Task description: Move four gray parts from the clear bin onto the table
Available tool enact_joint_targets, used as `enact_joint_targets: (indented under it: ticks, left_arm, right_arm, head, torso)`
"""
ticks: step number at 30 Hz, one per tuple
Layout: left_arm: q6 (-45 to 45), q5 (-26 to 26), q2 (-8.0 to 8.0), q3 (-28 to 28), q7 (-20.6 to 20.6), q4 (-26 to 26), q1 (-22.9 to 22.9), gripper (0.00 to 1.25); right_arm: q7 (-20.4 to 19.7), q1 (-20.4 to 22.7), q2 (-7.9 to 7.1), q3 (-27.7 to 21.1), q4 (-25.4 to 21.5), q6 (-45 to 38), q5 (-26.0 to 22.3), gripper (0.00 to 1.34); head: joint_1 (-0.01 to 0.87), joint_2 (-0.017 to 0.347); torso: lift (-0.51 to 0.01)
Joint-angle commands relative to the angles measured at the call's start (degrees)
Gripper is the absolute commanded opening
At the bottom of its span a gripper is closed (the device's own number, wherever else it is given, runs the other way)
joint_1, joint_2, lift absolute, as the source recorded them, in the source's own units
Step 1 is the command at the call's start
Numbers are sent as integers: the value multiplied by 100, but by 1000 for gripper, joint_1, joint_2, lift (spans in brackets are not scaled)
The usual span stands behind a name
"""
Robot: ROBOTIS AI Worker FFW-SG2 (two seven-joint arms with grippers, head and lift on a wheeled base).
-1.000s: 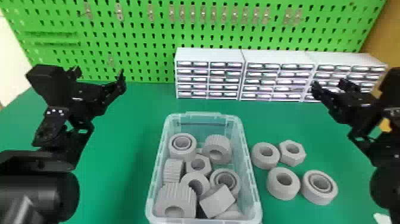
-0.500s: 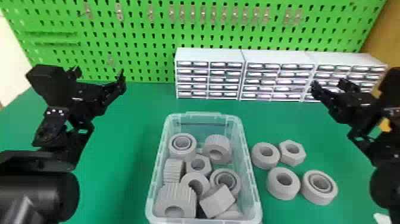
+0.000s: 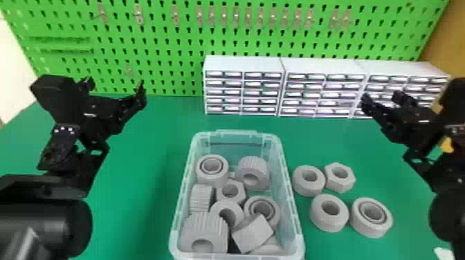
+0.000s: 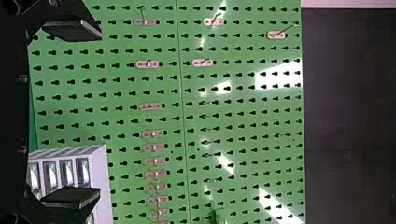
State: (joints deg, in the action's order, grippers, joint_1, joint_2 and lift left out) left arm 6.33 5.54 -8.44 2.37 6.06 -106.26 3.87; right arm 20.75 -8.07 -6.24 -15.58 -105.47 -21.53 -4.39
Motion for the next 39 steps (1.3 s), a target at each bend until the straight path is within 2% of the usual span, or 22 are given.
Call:
enact_joint_targets:
  ticks: [1,39]
  left_arm:
    - [-9,0,0,0,0,0,0,1135]
    - [-18,0,0,-9,0,0,0,1135]
  right_arm:
    - [-10,-2,0,11,0,0,-1,844]
    - [-27,-2,-17,81,0,0,-36,844]
  head:
    - [678,34]
    - [678,34]
  torso:
    - [-50]
    - [-50]
